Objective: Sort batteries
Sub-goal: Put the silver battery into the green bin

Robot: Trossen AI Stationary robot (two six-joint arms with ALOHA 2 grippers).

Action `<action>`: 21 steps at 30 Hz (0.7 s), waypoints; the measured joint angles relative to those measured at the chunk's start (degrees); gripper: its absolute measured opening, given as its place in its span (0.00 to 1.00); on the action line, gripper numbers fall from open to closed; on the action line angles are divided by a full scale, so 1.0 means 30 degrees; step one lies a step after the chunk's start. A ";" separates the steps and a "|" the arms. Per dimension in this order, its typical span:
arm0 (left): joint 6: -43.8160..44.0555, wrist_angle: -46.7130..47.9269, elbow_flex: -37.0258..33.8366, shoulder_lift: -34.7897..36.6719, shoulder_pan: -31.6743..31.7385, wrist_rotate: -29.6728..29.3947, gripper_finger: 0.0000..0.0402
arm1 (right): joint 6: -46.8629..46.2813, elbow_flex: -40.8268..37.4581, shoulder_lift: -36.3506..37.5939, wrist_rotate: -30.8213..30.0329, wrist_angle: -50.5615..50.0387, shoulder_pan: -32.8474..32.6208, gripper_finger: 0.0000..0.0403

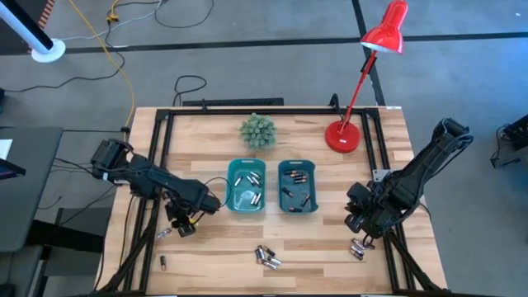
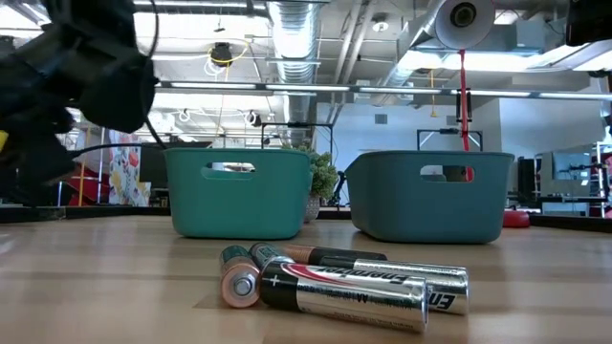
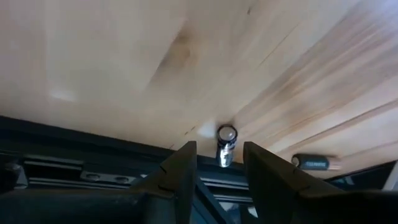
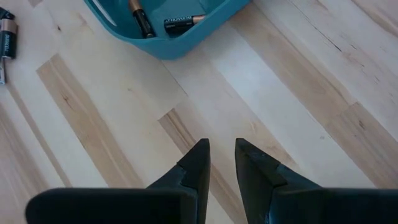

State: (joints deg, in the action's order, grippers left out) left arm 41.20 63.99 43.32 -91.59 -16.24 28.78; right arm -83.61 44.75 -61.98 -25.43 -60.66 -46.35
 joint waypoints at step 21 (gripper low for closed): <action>0.3314 -0.4880 -0.2747 0.0036 -0.3281 0.1999 0.31 | -0.0029 0.0007 0.0000 -0.0058 0.0007 0.0000 0.23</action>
State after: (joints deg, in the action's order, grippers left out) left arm 51.15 49.35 35.08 -91.48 -26.08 34.78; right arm -83.70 44.77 -61.98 -25.61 -60.64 -46.35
